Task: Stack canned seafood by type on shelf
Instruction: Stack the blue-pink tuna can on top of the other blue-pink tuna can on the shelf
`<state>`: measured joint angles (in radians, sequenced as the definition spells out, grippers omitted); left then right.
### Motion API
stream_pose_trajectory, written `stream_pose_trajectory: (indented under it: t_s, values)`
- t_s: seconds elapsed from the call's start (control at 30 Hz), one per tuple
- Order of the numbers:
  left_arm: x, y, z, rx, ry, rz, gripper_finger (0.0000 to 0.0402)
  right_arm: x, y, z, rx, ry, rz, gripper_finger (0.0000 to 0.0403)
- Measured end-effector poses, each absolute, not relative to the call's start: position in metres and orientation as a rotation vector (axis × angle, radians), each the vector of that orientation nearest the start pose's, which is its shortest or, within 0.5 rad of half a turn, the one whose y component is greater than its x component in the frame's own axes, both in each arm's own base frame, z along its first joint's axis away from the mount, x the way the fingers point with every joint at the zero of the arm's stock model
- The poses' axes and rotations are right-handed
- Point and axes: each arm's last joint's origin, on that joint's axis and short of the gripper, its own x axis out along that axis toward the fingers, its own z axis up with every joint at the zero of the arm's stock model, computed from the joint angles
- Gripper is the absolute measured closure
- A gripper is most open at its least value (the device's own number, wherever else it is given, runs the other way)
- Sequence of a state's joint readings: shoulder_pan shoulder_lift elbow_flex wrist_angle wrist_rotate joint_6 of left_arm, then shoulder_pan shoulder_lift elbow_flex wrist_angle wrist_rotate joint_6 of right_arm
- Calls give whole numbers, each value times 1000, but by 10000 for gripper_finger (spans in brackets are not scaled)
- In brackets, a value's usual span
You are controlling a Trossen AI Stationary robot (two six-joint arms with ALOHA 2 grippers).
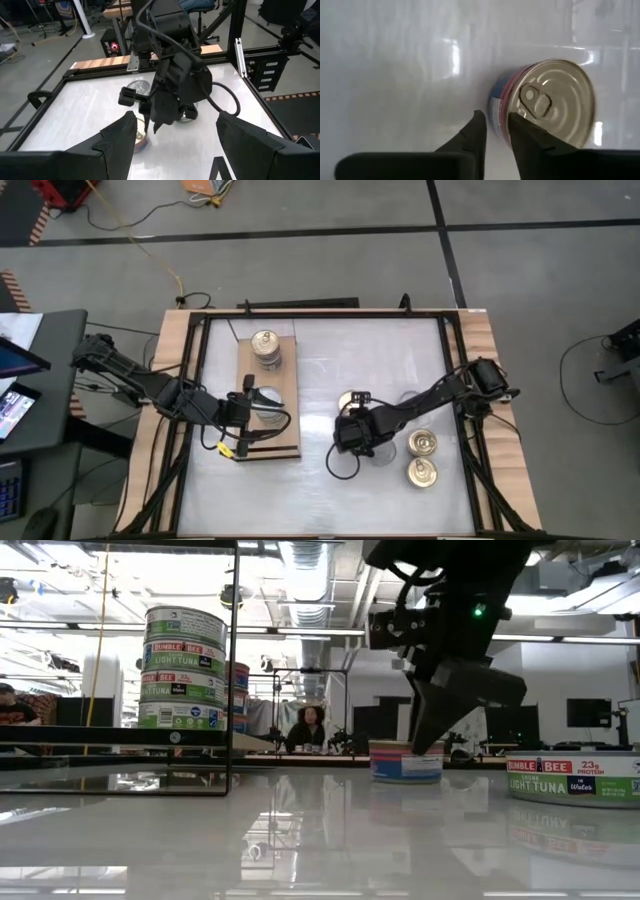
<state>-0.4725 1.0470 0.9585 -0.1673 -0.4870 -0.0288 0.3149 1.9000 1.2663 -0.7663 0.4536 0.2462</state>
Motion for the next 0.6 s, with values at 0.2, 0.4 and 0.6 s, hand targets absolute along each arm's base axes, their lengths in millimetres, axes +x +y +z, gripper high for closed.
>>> stream_pose_trajectory:
  t_s: [0.2, 0.4, 0.6]
  values:
    - [209, -92, 347, 87, 227, 18, 141, 343, 103, 161, -236, 1260, -206, 313]
    - [209, -92, 347, 82, 227, 18, 141, 344, 102, 162, -211, 1251, -229, 317]
    - [209, -91, 346, 81, 229, 18, 141, 342, 103, 175, -200, 1256, -210, 316]
